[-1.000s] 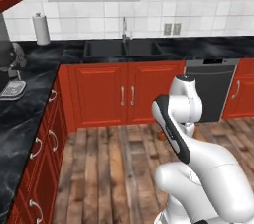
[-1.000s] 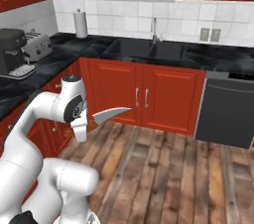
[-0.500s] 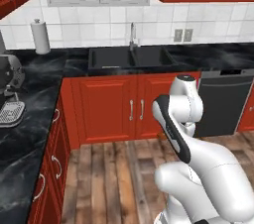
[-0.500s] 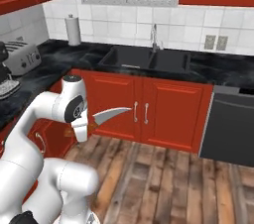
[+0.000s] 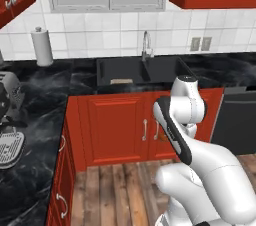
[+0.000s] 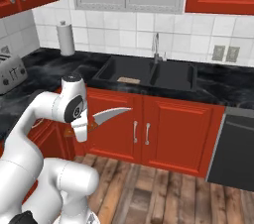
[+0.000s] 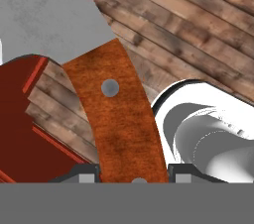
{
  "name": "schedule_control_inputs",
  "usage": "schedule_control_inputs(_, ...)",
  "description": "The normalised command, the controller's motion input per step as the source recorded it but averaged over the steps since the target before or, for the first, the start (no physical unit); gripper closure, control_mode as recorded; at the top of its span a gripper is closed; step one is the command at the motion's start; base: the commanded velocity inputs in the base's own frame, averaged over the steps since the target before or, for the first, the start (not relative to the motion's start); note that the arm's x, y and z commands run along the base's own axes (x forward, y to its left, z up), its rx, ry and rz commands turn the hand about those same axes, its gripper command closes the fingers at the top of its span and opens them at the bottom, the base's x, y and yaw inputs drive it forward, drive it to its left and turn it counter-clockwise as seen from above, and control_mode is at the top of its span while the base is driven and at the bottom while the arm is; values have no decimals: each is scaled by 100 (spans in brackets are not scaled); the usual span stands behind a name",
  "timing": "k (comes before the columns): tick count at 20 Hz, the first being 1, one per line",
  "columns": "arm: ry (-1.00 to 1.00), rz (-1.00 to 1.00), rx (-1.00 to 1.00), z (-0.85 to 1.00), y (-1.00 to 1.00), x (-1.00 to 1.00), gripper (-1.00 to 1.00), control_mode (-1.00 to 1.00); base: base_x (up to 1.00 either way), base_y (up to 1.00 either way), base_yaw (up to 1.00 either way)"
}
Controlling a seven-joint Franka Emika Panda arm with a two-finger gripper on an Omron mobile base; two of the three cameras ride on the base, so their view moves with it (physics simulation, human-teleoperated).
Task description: Move the cutting board and knife to the sink. Then move spray from the shelves to the counter.
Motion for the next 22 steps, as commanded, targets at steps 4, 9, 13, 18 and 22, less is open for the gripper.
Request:
schedule_control_inputs(4, 0, 0, 0, 0, 0, 0, 100, 100, 87, 25, 0)
schedule_control_inputs(9, 0, 0, 0, 0, 0, 0, 100, 100, 86, 26, 0)
schedule_control_inputs(13, 0, 0, 0, 0, 0, 0, 100, 100, 87, 24, 0)
schedule_control_inputs(18, 0, 0, 0, 0, 0, 0, 100, 100, 84, 19, 0)
schedule_control_inputs(22, 0, 0, 0, 0, 0, 0, 100, 100, 78, 15, 0)
